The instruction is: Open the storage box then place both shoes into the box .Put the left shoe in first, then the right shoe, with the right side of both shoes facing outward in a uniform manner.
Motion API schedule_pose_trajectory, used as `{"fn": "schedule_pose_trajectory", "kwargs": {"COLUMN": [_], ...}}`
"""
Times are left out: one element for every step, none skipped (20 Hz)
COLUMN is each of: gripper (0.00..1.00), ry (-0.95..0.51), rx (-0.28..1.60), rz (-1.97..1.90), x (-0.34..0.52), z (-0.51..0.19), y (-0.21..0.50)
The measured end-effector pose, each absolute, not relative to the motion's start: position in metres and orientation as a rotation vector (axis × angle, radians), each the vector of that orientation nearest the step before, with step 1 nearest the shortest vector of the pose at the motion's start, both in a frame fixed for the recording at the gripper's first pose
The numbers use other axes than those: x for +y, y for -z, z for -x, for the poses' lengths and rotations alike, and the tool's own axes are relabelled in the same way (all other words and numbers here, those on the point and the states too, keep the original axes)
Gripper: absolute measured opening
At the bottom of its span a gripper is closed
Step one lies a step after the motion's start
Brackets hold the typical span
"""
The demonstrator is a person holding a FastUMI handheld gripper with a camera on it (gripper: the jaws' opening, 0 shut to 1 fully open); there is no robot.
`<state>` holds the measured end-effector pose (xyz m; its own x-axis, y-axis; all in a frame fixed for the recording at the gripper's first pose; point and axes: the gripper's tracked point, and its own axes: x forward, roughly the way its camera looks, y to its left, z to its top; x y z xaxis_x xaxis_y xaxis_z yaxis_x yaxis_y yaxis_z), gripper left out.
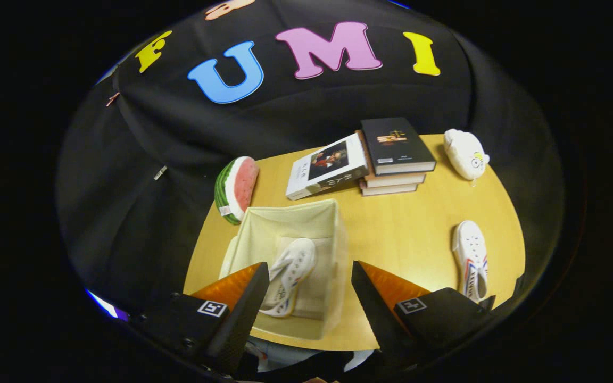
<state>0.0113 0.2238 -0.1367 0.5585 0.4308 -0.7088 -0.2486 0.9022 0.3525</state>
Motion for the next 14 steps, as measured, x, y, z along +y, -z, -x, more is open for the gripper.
{"fn": "schedule_pose_trajectory", "kwargs": {"gripper": [0.99,0.99,0.99,0.99,0.99,0.99,0.99,0.99,0.99,0.97,0.97,0.99,0.99,0.99], "ry": [-0.382,-0.362,-0.339,-0.317,-0.297,-0.284,-0.274,-0.263,-0.249,-0.234,-0.215,-0.2,-0.198,-0.199], "rx": [0.871,0.853,0.839,0.833,0.834,0.839,0.846,0.855,0.868,0.885,0.908,0.932,0.957,0.991], "rz": [-0.188,-0.149,-0.107,-0.064,-0.029,-0.001,0.022,0.051,0.08,0.107,0.139,0.162,0.178,0.199], "x": [0.198,0.172,0.146,0.121,0.096,0.075,0.054,0.031,0.008,-0.012,-0.036,-0.054,-0.069,-0.082], "z": [-0.013,-0.015,-0.016,-0.016,-0.016,-0.014,-0.013,-0.011,-0.009,-0.008,-0.006,-0.005,-0.004,-0.002], "y": [0.138,0.14,0.145,0.151,0.159,0.167,0.176,0.188,0.201,0.215,0.232,0.248,0.267,0.285]}}
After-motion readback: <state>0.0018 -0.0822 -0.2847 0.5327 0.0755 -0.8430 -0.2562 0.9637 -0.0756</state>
